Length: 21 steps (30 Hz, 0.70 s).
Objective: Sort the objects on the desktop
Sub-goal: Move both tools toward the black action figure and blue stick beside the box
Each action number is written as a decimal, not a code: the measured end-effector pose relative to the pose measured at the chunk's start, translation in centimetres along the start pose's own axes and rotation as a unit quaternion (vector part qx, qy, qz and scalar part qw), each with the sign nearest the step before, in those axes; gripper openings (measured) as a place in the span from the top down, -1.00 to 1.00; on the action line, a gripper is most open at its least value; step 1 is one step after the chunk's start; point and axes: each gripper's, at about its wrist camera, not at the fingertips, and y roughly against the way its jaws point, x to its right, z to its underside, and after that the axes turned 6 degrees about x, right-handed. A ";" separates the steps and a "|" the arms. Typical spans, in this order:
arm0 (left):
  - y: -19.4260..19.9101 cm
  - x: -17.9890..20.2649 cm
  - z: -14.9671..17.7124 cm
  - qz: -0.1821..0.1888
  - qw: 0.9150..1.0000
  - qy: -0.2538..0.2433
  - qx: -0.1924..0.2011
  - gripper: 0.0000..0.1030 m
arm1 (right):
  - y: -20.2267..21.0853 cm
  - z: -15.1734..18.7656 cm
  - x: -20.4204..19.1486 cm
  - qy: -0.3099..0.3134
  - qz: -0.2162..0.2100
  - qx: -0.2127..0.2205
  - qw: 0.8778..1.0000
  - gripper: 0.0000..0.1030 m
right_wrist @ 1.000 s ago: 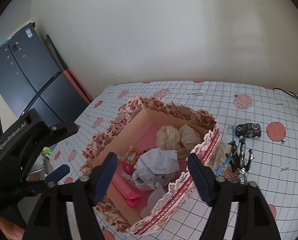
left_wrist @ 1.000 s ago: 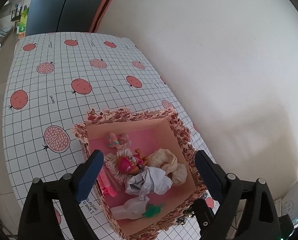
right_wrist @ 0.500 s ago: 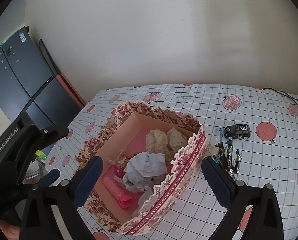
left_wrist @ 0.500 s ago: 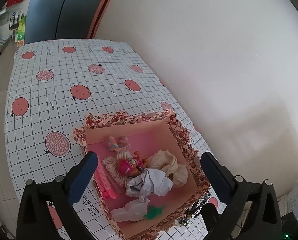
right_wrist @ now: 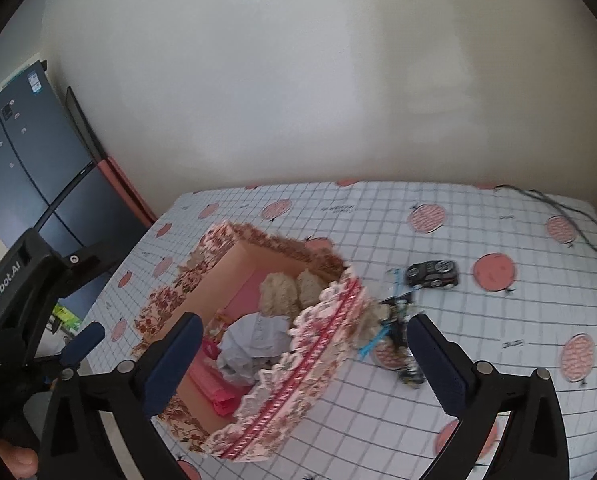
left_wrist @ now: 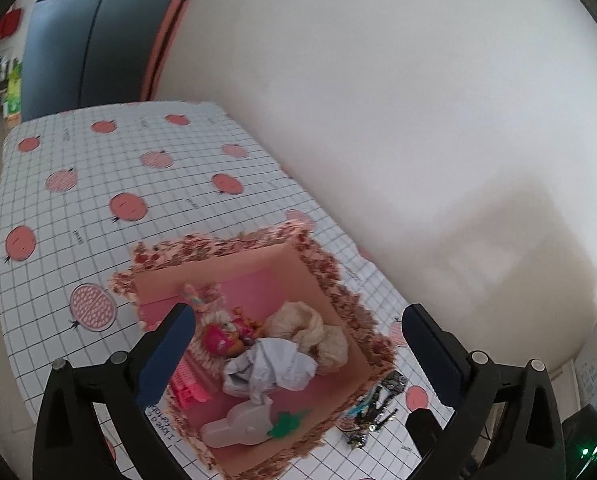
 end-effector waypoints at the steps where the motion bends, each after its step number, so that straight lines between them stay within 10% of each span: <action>1: 0.1 0.4 0.1 0.005 1.000 -0.005 0.002 -1.00 | 0.5 -0.2 0.4 -0.002 0.005 0.004 1.000 -1.00; 21: 0.8 10.2 5.6 0.093 0.986 -0.139 0.010 -1.00 | 6.8 -1.9 11.8 -0.096 0.075 0.053 0.991 -1.00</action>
